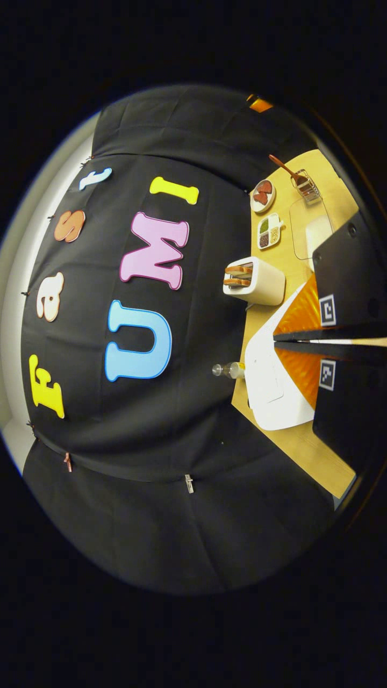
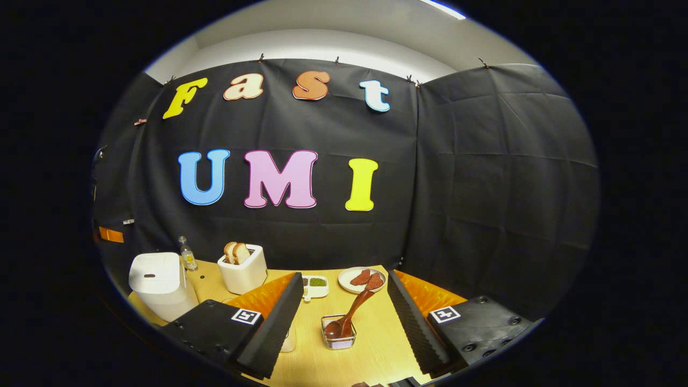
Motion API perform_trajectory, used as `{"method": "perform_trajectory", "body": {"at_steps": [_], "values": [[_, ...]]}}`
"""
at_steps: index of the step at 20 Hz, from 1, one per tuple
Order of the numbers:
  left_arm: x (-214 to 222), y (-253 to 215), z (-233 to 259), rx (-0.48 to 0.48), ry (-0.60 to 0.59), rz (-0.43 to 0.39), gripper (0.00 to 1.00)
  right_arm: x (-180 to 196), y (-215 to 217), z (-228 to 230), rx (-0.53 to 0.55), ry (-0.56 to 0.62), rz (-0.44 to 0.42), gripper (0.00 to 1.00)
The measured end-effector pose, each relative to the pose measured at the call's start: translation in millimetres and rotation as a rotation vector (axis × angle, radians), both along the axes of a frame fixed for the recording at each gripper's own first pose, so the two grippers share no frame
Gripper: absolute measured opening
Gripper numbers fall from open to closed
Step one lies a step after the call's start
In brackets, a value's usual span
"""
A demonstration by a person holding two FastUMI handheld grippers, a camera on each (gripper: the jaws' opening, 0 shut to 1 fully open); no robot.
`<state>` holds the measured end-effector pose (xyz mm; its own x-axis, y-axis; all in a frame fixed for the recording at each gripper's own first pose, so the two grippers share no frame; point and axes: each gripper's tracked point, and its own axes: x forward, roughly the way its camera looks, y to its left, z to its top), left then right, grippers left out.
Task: Close the left gripper, press the button to open the rice cooker; take a wooden spoon from the chopstick holder with the right hand, scoop a spoonful of rice and pour it into the rice cooker, then put the wooden spoon back into the chopstick holder.
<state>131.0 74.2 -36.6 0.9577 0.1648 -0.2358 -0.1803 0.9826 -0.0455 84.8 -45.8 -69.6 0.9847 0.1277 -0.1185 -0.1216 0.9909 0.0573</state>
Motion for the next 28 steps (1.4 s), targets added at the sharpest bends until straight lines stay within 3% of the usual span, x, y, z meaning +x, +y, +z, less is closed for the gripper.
{"method": "perform_trajectory", "body": {"at_steps": [11,15,24,28], "values": [[55.7,15.7,-92.2,-0.039,0.145,0.008,0.07,-8.1,-9.9,-35.6,0.006,0.087,0.014,0.98],[57.7,18.9,-111.0,-0.115,0.171,0.038,0.07,-5.8,-19.0,-39.8,-0.004,0.088,0.008,0.98],[57.5,18.0,-118.9,-0.082,0.189,0.069,0.08,0.1,-30.7,-53.3,0.013,0.114,0.004,0.98],[57.1,19.1,-83.1,-0.002,0.108,0.102,0.10,6.6,-37.0,-53.4,0.025,0.113,0.002,0.98]]}}
